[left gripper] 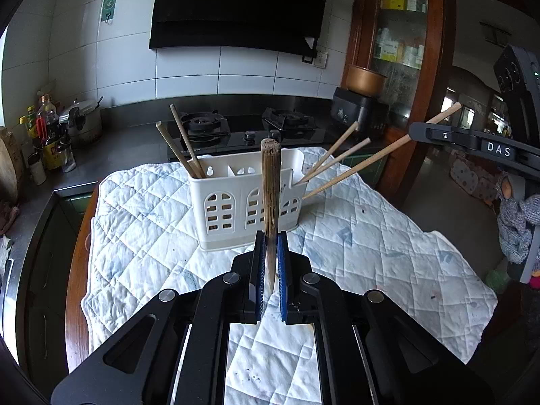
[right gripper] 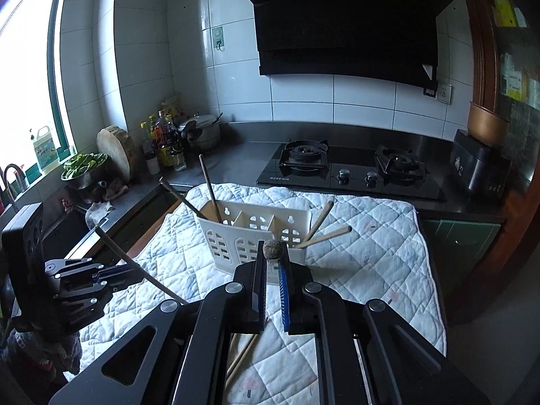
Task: Organize utensils
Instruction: 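Lift both held chopsticks and lower them upright into the white caddy, then open both tools to release the chopsticks into the caddy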
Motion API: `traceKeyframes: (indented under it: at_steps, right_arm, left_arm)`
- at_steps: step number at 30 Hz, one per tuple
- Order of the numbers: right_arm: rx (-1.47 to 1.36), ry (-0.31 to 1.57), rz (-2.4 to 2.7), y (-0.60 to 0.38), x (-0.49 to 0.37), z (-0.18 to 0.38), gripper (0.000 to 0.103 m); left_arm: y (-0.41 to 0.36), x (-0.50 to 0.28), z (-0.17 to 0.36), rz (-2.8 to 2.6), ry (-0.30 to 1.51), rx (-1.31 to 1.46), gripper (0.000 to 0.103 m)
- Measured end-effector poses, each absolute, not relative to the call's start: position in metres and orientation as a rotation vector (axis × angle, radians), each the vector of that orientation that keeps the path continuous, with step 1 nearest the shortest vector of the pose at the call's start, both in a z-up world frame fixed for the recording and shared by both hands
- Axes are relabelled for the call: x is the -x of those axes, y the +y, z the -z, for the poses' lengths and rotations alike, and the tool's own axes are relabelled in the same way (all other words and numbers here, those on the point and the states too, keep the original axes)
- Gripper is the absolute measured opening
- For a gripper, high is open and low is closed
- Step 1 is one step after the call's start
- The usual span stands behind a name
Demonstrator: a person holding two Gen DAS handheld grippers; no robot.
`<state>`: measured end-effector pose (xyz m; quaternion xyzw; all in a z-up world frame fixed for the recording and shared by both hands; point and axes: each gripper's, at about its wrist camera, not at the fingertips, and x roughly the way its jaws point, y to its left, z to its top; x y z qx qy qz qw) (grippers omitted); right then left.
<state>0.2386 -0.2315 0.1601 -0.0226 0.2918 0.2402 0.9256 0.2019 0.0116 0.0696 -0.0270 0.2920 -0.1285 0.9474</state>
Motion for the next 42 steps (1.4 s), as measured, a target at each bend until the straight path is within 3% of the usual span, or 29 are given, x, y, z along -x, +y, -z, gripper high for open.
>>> traceKeyframes:
  at_steps: [8, 17, 42]
  right_arm:
    - [0.074, 0.612, -0.454, -0.223, -0.282, -0.18, 0.007]
    - [0.086, 0.694, -0.455, -0.202, -0.321, -0.151, 0.007]
    - [0.111, 0.752, -0.469, -0.19, -0.344, -0.117, 0.007]
  left_arm:
    - [0.025, -0.218, -0.118, 0.264, 0.523, 0.067, 0.006]
    - [0.029, -0.25, -0.17, 0.209, 0.432, 0.049, 0.006]
    - [0.032, -0.341, -0.1, 0.128, 0.635, 0.066, 0.006]
